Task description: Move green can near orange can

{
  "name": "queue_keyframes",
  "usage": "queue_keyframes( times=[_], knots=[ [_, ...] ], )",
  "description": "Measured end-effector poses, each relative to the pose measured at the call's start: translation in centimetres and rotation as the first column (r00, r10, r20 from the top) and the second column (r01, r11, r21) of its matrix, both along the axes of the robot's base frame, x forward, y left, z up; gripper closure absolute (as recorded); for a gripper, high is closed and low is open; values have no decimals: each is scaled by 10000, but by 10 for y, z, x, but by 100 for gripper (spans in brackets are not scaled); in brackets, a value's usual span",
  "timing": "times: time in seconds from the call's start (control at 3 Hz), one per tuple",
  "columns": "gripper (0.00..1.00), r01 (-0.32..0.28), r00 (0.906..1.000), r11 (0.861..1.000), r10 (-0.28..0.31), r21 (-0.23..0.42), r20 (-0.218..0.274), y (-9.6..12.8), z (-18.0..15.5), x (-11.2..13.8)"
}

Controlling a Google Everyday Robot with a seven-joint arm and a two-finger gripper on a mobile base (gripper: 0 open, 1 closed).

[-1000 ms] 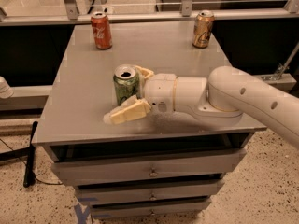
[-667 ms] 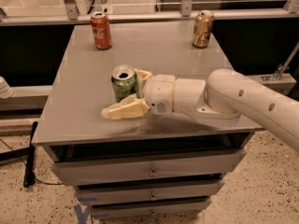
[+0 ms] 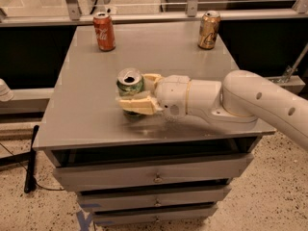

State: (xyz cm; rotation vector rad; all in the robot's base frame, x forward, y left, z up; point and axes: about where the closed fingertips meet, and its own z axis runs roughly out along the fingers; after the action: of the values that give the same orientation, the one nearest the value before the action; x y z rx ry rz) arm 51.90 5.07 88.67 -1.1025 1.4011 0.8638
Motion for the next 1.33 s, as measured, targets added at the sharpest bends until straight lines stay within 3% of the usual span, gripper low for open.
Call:
queue_keyframes(
  times=[0.33, 0.67, 1.0, 1.33],
  knots=[
    [85, 302, 9994, 9991, -298, -281, 146, -19, 9, 1],
    [100, 750, 9969, 9947, -732, -705, 279, -48, 23, 2],
    [100, 1482, 9888, 9823, -1448, -1148, 373, -93, 58, 4],
    [100, 1481, 9888, 9823, -1447, -1148, 374, -93, 58, 4]
  ],
)
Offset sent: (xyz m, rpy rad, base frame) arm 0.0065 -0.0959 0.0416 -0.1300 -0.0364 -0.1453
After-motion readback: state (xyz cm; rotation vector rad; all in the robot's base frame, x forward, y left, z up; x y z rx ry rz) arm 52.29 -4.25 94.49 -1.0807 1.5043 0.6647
